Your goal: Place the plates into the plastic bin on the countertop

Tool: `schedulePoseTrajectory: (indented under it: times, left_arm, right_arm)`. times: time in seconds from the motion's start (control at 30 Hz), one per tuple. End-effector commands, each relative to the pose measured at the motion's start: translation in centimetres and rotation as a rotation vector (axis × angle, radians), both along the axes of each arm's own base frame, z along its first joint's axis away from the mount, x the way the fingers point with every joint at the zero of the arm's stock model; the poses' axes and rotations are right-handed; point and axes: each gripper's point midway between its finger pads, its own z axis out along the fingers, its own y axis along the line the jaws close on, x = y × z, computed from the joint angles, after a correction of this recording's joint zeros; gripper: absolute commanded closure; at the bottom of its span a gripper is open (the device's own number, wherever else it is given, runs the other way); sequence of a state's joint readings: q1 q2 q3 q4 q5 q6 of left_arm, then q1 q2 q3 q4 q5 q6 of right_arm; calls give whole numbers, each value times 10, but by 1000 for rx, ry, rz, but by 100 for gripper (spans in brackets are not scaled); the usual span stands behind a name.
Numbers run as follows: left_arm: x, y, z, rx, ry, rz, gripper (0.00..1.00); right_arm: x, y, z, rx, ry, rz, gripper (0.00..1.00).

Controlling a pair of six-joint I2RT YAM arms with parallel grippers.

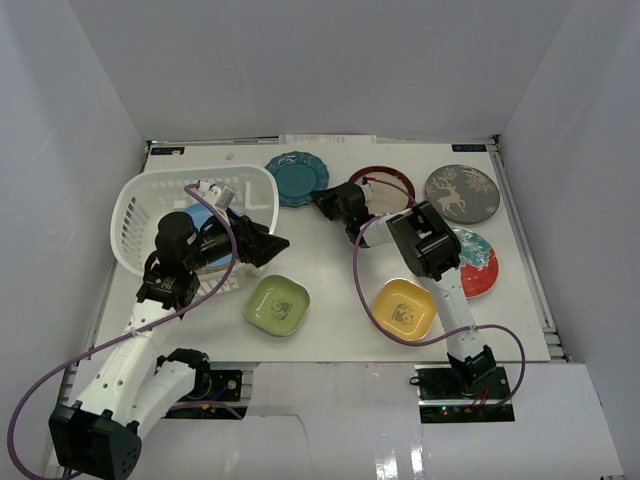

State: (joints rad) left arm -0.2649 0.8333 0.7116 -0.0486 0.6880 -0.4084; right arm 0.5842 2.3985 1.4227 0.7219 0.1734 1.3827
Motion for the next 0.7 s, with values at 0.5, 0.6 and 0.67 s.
schedulePoseTrajectory:
  times: [0.5,0.6,0.67]
  left_arm:
    - [-1,16,77,-76,-158,135,2]
    - [-6,16,97,-114,-168,130,2]
    - [-12,18,118,-139,-206,136,2]
  right_arm:
    - [-72,-95,255,-128,-558,-116,92]
    - [-104,-92,285,-139,-617,-5,92]
    - [-128,-85,300,-147,-654,71,92]
